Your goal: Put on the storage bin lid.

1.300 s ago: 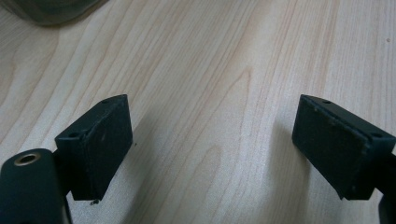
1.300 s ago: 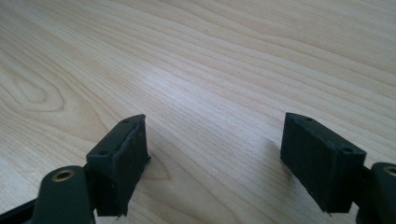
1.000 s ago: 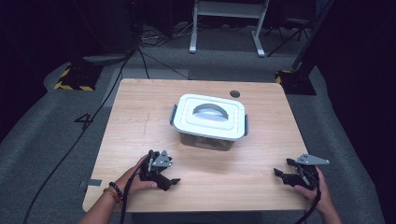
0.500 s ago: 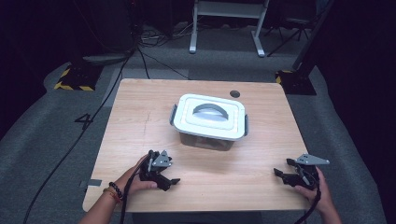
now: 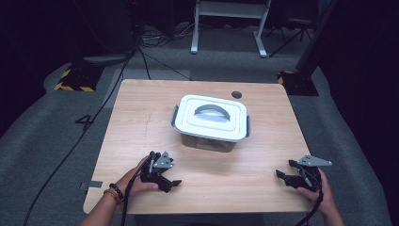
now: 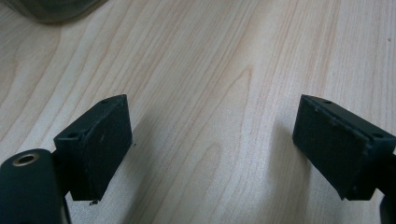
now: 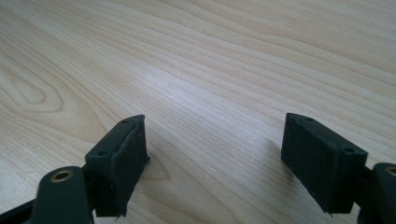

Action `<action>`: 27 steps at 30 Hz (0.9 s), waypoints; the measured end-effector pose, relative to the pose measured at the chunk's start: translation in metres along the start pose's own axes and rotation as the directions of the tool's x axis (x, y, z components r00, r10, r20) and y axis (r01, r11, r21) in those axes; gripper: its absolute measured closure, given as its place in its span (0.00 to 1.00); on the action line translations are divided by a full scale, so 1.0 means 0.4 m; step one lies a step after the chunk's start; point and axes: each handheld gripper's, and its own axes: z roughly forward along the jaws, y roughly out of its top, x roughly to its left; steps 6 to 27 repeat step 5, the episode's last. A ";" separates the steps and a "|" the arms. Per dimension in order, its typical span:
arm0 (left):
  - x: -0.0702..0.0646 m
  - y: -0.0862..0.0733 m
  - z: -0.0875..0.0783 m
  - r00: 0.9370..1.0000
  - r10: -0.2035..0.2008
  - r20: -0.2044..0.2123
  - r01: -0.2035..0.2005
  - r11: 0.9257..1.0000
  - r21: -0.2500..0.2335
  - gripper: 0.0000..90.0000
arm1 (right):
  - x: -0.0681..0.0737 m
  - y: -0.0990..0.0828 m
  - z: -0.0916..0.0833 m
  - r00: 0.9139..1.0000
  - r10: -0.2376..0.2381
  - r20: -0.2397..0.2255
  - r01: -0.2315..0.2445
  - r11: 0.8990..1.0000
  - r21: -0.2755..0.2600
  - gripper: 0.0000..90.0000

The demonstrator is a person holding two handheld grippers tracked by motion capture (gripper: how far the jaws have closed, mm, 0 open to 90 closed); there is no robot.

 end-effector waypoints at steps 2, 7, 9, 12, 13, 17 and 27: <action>-0.001 -0.001 -0.001 1.000 -0.007 -0.002 0.007 1.000 -0.002 0.14 | -0.001 0.000 0.001 1.000 -0.002 -0.001 0.002 1.000 -0.001 0.25; 0.000 -0.002 -0.002 1.000 -0.008 -0.006 0.008 1.000 0.002 0.14 | -0.002 0.002 0.002 1.000 -0.002 -0.005 0.002 1.000 0.002 0.24; 0.000 -0.002 -0.002 1.000 -0.008 -0.006 0.008 1.000 0.002 0.14 | -0.002 0.002 0.002 1.000 -0.002 -0.005 0.002 1.000 0.002 0.24; 0.000 -0.002 -0.002 1.000 -0.008 -0.006 0.008 1.000 0.002 0.14 | -0.002 0.002 0.002 1.000 -0.002 -0.005 0.002 1.000 0.002 0.24; 0.000 -0.002 -0.002 1.000 -0.008 -0.006 0.008 1.000 0.002 0.14 | -0.002 0.002 0.002 1.000 -0.002 -0.005 0.002 1.000 0.002 0.24; 0.000 -0.002 -0.002 1.000 -0.008 -0.006 0.008 1.000 0.002 0.14 | -0.002 0.002 0.002 1.000 -0.002 -0.005 0.002 1.000 0.002 0.24; 0.000 -0.002 -0.002 1.000 -0.008 -0.006 0.008 1.000 0.002 0.14 | -0.002 0.002 0.002 1.000 -0.002 -0.005 0.002 1.000 0.002 0.24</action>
